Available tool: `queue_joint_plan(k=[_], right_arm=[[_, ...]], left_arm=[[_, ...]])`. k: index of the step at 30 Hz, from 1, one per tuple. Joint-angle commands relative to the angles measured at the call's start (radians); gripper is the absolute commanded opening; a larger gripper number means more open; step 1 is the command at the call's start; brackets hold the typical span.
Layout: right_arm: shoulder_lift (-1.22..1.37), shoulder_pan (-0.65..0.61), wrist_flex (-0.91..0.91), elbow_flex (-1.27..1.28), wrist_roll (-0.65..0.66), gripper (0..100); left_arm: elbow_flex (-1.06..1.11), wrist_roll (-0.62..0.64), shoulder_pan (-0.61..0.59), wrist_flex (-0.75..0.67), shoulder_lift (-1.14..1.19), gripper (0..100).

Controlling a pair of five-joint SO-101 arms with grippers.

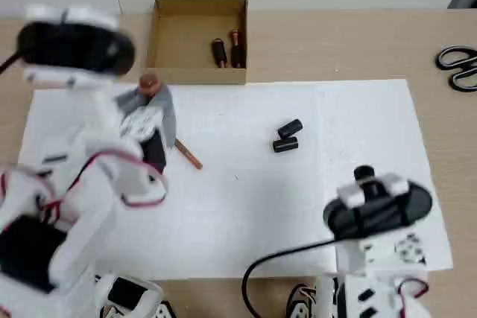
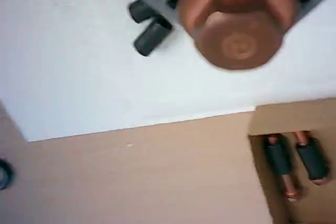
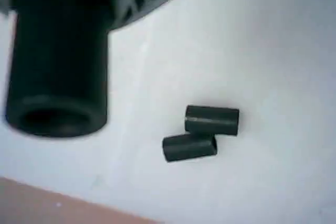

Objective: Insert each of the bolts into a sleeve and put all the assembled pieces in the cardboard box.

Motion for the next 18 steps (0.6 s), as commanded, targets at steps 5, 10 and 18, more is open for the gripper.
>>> queue_joint_plan(k=[5, 10, 18], right_arm=[[-0.082, 0.005, -0.016, 0.052, -0.097, 0.2], [-0.084, -0.028, -0.028, 0.101, -0.164, 0.2], [-0.087, -0.344, -0.179, 0.265, -0.341, 0.2]], left_arm=[[0.397, 0.049, 0.012, -0.123, -0.347, 0], [0.8, 0.012, 0.014, -0.35, -0.678, 0], [1.251, -0.028, 0.012, -0.618, -1.036, 0]])
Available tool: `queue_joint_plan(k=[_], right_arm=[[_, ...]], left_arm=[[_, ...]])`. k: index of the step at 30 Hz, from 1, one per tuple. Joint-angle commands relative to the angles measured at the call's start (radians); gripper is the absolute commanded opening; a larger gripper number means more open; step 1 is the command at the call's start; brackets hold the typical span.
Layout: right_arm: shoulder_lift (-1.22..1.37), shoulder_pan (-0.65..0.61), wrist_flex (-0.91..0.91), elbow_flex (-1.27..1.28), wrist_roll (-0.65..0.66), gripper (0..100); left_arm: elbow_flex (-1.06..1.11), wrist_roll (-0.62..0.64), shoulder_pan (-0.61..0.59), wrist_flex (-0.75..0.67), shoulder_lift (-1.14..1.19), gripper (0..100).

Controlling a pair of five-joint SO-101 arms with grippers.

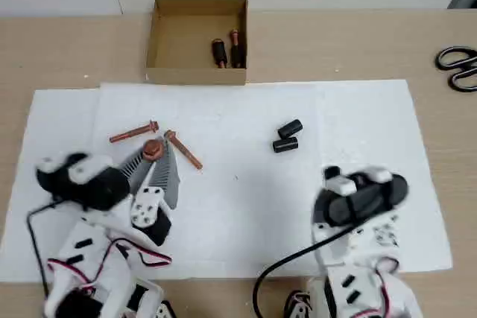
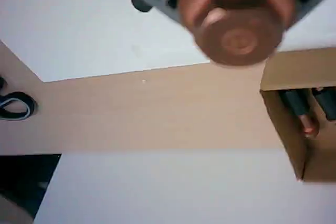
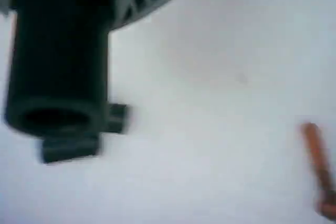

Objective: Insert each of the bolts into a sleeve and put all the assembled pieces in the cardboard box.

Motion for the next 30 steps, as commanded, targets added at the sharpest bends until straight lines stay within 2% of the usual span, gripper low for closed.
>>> queue_joint_plan(k=[1, 5, 12, 16, 20, 30], right_arm=[[-0.01, -0.13, -0.13, 0.044, -0.144, 0.2], [-0.01, -0.249, -0.245, 0.127, -0.216, 0.2], [-0.01, -0.39, -0.338, 0.262, -0.229, 0.2], [-0.01, -0.483, -0.38, 0.321, -0.229, 0.2], [-0.008, -0.556, -0.394, 0.344, -0.226, 0.2], [-0.005, -0.588, -0.387, 0.345, -0.221, 0.2]], left_arm=[[0.048, 0.037, -0.002, -0.074, -0.023, 0], [0.031, 0.13, 0.008, -0.081, -0.011, 0], [0.031, 0.244, 0.017, -0.086, -0.011, 0], [0.024, 0.284, 0.078, -0.095, -0.014, 0], [0.021, 0.292, 0.087, -0.17, -0.011, 0], [-0.084, 0.292, 0.091, -0.186, -0.006, 0]])
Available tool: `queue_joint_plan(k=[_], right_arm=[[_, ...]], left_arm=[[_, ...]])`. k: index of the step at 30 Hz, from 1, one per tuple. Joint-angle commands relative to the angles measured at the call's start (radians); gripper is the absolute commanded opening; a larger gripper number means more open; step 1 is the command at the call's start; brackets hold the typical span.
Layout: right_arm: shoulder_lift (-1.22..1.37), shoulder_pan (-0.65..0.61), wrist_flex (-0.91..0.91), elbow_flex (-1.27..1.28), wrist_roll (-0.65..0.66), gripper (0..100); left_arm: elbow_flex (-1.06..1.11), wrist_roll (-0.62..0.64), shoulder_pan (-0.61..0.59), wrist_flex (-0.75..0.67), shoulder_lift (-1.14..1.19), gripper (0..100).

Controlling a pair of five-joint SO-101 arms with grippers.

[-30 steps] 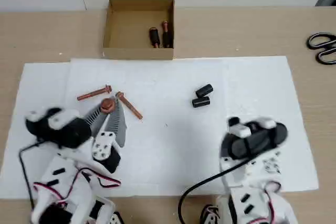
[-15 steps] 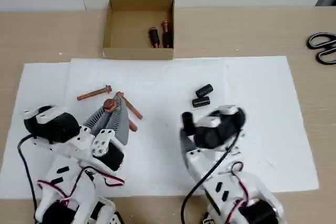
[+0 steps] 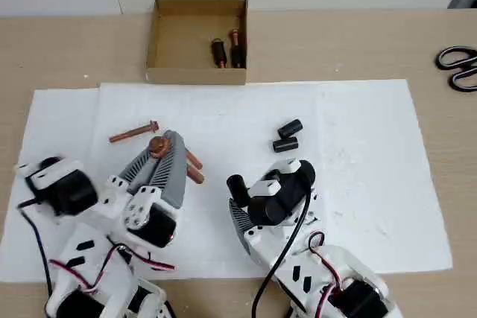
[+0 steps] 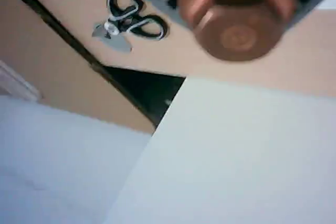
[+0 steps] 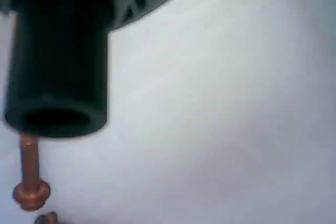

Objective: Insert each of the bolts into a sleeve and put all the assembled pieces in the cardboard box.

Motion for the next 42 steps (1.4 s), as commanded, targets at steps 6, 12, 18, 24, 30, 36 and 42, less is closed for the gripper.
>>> queue_joint_plan(k=[6, 12, 18, 24, 30, 36, 42], right_arm=[[-0.002, -0.007, -0.027, 0.014, -0.002, 0.2], [-0.001, -0.096, -0.033, 0.015, -0.002, 0.2], [-0.001, -0.107, -0.033, 0.015, -0.002, 0.3], [-0.001, -0.108, -0.033, 0.009, -0.002, 0.3], [-0.002, -0.108, -0.03, 0.009, -0.002, 0.3], [-0.004, -0.108, -0.027, 0.009, -0.002, 0.3], [-0.004, -0.11, -0.027, 0.005, -0.003, 0.3]], left_arm=[[-0.099, 0.008, 0.091, 0.026, -0.005, 0], [-0.059, 0.008, 0.127, 0.035, -0.005, 0], [-0.013, 0.008, 0.129, 0.032, -0.005, 0], [0.05, 0.005, 0.126, 0.031, -0.005, 0], [0.079, 0.005, 0.124, -0.038, -0.006, 0], [0.096, 0.003, 0.124, -0.069, -0.005, 0], [0.097, 0.003, 0.123, -0.069, -0.005, 0]])
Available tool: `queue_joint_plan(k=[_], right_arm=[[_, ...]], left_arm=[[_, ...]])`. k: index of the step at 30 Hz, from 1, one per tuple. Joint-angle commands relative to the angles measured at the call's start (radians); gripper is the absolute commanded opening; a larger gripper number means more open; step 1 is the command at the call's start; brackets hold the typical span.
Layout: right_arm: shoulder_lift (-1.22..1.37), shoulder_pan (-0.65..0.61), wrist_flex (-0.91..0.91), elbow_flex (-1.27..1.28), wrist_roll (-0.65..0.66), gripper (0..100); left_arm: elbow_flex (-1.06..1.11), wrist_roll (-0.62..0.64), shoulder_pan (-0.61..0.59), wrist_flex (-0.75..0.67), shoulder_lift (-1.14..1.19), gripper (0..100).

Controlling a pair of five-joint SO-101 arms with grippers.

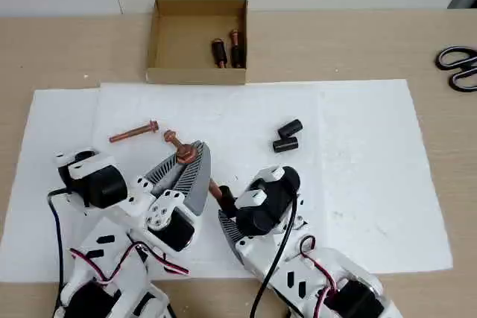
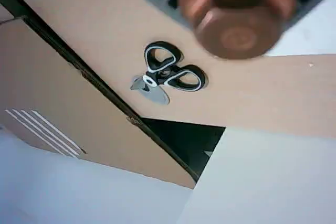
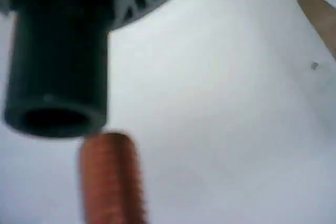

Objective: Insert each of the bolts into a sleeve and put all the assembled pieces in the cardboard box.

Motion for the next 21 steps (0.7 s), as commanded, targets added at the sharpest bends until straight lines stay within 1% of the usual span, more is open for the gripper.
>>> queue_joint_plan(k=[1, 4, 9, 13, 18, 21], right_arm=[[-0.004, -0.01, -0.021, -0.018, -0.003, 0.3], [-0.004, -0.01, -0.019, -0.025, -0.003, 0.3], [-0.004, -0.01, -0.019, -0.026, -0.003, 0.3], [-0.004, -0.01, -0.019, -0.026, -0.003, 0.3], [-0.004, -0.01, -0.019, -0.026, -0.003, 0.3], [-0.004, -0.01, -0.019, -0.026, -0.003, 0.3]], left_arm=[[-0.002, 0.002, 0.0, -0.032, -0.005, 0], [0.012, 0.0, 0.0, -0.034, -0.005, 0], [0.044, -0.002, -0.002, -0.077, -0.006, 0], [0.051, -0.041, -0.002, -0.083, -0.006, 0], [0.053, -0.043, -0.051, -0.083, -0.006, 0], [0.054, -0.041, -0.055, -0.083, -0.006, 0]])
